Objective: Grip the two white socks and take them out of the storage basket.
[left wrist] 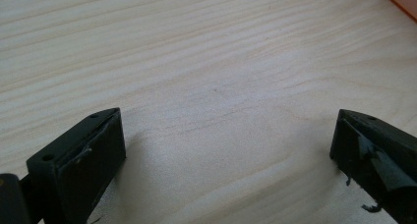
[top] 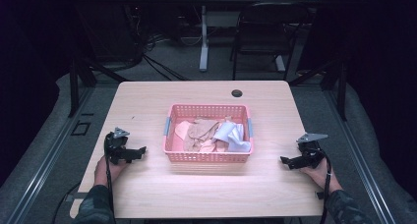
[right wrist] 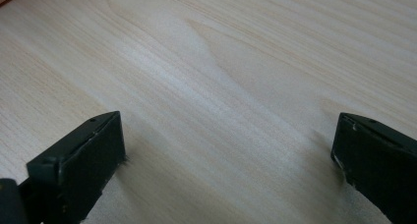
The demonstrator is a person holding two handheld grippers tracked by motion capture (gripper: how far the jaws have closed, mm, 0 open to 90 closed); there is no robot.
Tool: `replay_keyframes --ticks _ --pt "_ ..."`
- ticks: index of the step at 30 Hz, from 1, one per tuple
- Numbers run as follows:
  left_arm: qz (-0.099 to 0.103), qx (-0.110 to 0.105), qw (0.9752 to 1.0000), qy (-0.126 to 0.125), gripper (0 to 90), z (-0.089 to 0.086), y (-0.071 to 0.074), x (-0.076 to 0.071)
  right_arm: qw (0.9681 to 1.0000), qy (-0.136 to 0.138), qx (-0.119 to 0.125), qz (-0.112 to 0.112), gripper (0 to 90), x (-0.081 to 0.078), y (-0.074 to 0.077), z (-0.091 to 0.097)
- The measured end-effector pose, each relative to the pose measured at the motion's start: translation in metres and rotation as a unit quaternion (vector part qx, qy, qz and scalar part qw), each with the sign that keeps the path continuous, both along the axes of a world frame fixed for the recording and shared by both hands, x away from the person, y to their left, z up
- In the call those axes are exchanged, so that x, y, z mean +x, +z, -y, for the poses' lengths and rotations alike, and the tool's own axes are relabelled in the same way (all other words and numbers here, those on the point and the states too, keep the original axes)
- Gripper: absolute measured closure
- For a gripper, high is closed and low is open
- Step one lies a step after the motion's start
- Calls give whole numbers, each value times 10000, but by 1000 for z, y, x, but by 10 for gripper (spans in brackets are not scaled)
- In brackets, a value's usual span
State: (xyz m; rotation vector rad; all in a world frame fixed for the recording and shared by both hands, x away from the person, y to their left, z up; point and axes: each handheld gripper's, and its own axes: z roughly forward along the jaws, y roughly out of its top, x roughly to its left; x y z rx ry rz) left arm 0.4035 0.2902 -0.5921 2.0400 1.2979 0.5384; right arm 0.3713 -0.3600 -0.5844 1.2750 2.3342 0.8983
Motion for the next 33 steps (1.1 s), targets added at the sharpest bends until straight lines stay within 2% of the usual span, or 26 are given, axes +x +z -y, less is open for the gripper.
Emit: replay_keyframes --ticks 16,21,24,28,31,33 --pt "-9 -3 10000 10 1 0 0 0 10000 -2 33 23 0 0 -1 0" --pt "-2 1 10000 0 1 0 0 0 9998 -152 60 77 0 0 -1 -2" --pt "0 1 10000 0 1 0 0 0 9999 -121 -24 -31 0 1 1 -2" --pt "-3 1 10000 5 1 0 0 0 9979 -106 -385 -506 4 8 9 -5" --pt "-7 0 10000 14 1 0 0 0 9968 -210 -329 -695 0 12 15 -7" --pt "-9 0 10000 12 1 0 0 0 9968 -188 -281 -728 2 13 17 -7"
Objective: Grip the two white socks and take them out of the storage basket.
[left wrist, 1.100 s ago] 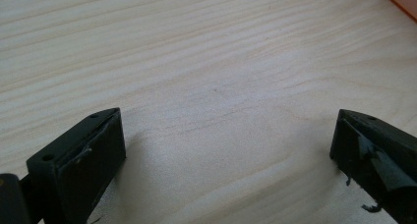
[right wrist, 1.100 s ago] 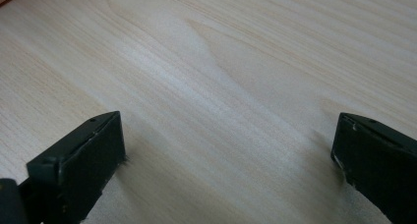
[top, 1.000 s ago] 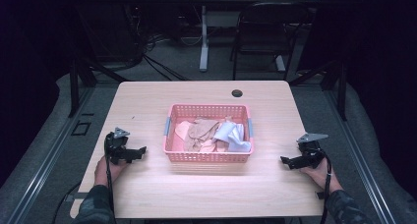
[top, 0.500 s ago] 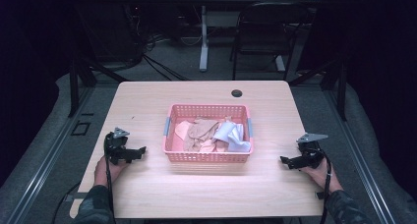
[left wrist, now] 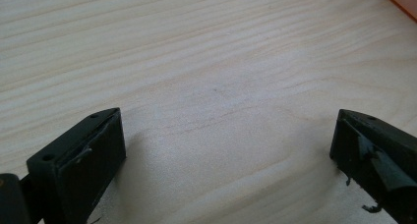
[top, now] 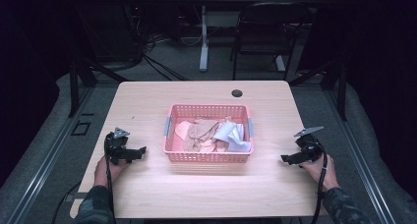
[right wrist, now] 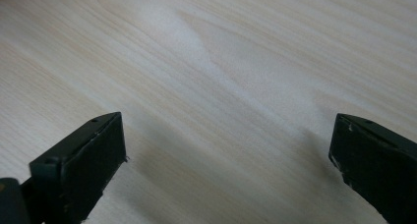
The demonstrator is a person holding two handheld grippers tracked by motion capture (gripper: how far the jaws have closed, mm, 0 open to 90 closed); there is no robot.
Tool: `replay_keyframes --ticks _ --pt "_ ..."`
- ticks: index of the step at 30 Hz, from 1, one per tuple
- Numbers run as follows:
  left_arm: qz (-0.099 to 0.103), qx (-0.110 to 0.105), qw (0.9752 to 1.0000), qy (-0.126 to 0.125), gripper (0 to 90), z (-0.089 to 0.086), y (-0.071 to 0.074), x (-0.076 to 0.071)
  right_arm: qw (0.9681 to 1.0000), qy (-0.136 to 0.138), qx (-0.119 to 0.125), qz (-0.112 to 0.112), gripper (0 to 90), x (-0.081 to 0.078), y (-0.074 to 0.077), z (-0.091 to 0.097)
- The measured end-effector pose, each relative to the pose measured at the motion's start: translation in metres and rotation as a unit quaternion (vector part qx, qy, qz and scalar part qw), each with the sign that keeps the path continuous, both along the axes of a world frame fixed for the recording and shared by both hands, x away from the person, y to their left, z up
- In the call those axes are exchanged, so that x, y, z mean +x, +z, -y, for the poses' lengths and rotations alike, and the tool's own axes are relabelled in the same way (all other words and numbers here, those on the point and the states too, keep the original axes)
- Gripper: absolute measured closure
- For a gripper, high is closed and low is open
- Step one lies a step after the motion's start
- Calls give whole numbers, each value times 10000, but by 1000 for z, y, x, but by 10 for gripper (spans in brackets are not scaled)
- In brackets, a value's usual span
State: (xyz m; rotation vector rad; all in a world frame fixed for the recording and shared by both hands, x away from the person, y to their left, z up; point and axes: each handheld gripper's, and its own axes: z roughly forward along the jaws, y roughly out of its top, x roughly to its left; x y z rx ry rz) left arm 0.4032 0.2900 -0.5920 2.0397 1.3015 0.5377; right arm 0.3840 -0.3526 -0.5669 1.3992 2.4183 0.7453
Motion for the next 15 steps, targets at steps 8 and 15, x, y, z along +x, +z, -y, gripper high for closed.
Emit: replay_keyframes --ticks 8,15 --pt "5 3 10000 16 1 0 0 -1 9999 83 -18 143 9 0 35 -9" --pt "4 4 10000 15 1 0 0 -1 9992 240 52 310 22 -4 62 -22"
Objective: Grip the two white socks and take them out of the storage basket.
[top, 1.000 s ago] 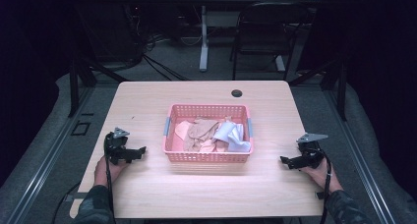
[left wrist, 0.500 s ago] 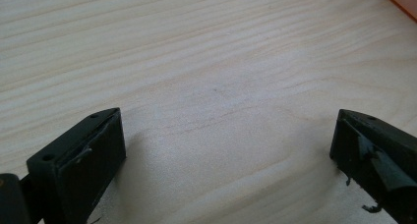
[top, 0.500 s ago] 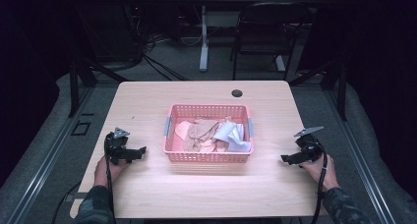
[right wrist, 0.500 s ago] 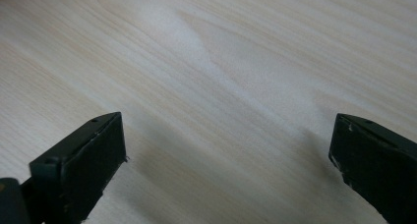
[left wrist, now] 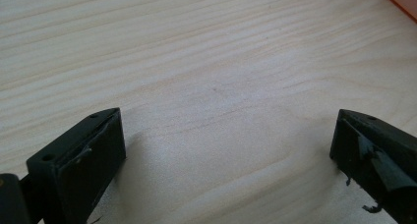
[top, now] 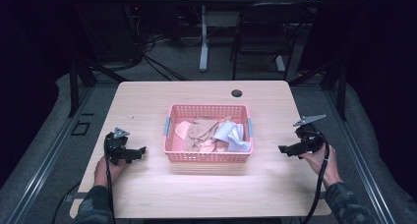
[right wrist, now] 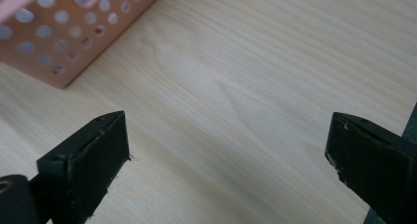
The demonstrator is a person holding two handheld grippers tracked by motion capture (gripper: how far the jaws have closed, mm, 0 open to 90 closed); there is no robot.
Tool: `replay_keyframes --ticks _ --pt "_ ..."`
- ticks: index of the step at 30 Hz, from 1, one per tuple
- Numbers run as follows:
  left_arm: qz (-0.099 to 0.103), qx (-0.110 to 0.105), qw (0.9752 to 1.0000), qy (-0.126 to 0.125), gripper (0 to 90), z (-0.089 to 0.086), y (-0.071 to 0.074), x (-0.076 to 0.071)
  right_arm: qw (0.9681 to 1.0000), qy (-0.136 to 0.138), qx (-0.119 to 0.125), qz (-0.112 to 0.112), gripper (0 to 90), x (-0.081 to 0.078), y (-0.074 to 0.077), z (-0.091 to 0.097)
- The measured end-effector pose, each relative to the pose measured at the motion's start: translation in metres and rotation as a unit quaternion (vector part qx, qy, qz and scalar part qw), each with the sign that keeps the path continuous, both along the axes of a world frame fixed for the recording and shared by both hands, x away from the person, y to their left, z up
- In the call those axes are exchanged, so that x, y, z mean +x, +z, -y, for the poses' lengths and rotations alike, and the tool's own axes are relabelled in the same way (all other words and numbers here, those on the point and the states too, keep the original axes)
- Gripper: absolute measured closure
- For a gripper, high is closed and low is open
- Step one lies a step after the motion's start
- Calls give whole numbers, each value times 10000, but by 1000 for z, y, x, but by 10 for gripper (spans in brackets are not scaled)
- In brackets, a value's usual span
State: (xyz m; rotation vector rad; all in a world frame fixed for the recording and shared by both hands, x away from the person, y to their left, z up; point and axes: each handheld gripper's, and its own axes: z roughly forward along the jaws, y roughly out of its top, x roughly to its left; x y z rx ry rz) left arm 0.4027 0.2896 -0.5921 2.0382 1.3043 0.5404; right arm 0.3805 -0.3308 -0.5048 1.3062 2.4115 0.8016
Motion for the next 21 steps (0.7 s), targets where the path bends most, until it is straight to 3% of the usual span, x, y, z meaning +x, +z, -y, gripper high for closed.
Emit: replay_keyframes --ticks 10,21 --pt "2 -2 10000 2 1 0 0 0 9994 338 -1 -22 24 -4 21 -20" --pt "3 -1 10000 3 1 0 0 0 9959 899 38 15 26 -8 49 -60"
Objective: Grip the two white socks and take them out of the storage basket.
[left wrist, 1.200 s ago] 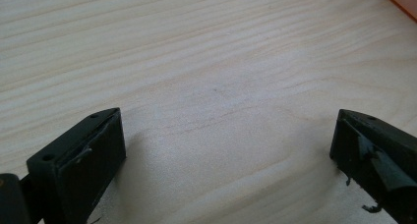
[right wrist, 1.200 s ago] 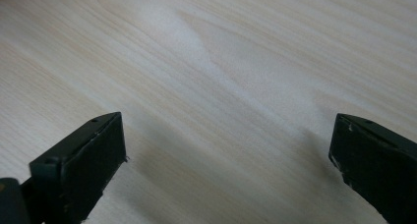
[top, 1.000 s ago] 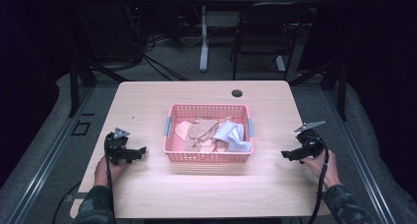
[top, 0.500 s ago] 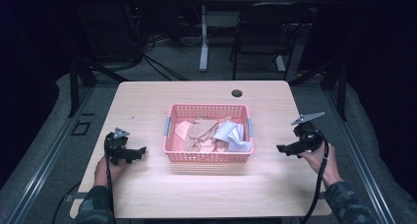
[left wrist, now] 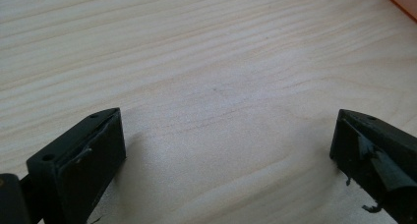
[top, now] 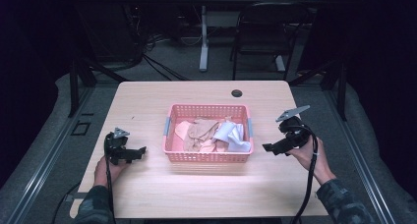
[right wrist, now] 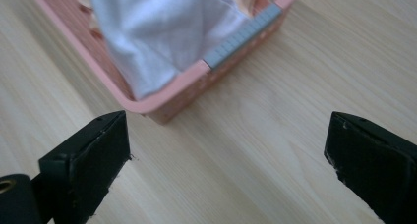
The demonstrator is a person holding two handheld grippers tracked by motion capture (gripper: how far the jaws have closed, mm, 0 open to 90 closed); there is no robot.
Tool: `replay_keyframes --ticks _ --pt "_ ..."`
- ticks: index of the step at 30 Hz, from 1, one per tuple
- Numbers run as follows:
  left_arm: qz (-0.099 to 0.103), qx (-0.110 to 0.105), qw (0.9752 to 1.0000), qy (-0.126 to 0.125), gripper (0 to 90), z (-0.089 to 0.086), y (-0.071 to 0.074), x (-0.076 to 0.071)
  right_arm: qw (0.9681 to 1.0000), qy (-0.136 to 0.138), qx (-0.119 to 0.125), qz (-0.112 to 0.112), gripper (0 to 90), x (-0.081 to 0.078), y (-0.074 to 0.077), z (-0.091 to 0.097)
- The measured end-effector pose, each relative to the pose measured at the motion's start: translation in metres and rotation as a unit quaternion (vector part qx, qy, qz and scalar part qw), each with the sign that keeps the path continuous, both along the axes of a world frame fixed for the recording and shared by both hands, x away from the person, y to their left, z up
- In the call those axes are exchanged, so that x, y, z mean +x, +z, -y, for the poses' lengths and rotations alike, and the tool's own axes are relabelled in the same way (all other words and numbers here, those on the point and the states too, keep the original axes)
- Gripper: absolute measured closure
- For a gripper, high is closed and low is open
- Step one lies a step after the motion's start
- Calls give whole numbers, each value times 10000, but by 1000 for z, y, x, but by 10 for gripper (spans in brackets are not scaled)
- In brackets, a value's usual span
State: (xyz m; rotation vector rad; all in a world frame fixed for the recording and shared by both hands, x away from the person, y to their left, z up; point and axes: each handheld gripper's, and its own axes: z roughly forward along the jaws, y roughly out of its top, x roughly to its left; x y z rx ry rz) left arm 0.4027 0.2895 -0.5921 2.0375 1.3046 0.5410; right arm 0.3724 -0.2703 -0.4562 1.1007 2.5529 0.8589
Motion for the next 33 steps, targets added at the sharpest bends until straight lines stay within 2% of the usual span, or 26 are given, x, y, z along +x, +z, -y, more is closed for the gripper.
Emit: replay_keyframes --ticks 7,8,11,13,14,15,16,17,18,19,21,23,24,25,26,27,28,29,33 --pt "-1 1 10000 0 1 0 0 0 9989 454 69 32 26 3 14 -41" --pt "-1 1 10000 0 1 0 0 0 9989 454 69 32 26 3 14 -41" --pt "-2 0 10000 1 1 0 0 0 9979 654 -17 14 43 6 14 -61" --pt "-1 0 10000 0 1 0 0 0 9973 725 -62 -28 62 8 11 -71" --pt "-2 1 10000 -1 1 0 0 0 9969 770 -59 -117 105 11 7 -81" --pt "-2 0 10000 1 1 0 0 0 9969 770 -59 -117 105 11 7 -81" --pt "-2 -2 10000 2 1 0 0 0 9967 777 -176 -179 161 14 2 -89" --pt "-2 0 10000 0 1 0 0 0 9967 777 -176 -179 161 14 2 -89" --pt "-2 0 10000 0 1 0 0 0 9966 772 -206 -181 198 15 0 -91" --pt "-1 0 10000 0 1 0 0 0 9966 745 -253 -252 301 17 -4 -94" --pt "-1 -1 10000 1 1 0 0 0 9969 671 -291 -301 390 19 -8 -96" --pt "0 -2 10000 1 1 0 0 0 9965 660 -357 -360 462 20 -12 -98" --pt "0 -2 10000 1 1 0 0 0 9962 672 -390 -393 462 20 -14 -99" --pt "-2 0 10000 0 1 0 0 0 9958 709 -369 -442 570 20 -16 -100" --pt "0 1 10000 0 1 0 0 0 9958 709 -369 -442 570 20 -16 -100" --pt "-1 0 10000 0 1 0 0 0 9953 713 -464 -466 684 19 -18 -101" --pt "-1 0 10000 0 1 0 0 0 9953 713 -464 -466 684 19 -18 -101" --pt "-1 -1 10000 1 1 0 0 0 9949 768 -471 -455 765 19 -17 -101" --pt "-1 0 10000 1 1 0 0 0 9953 795 -441 -326 830 17 -14 -101"
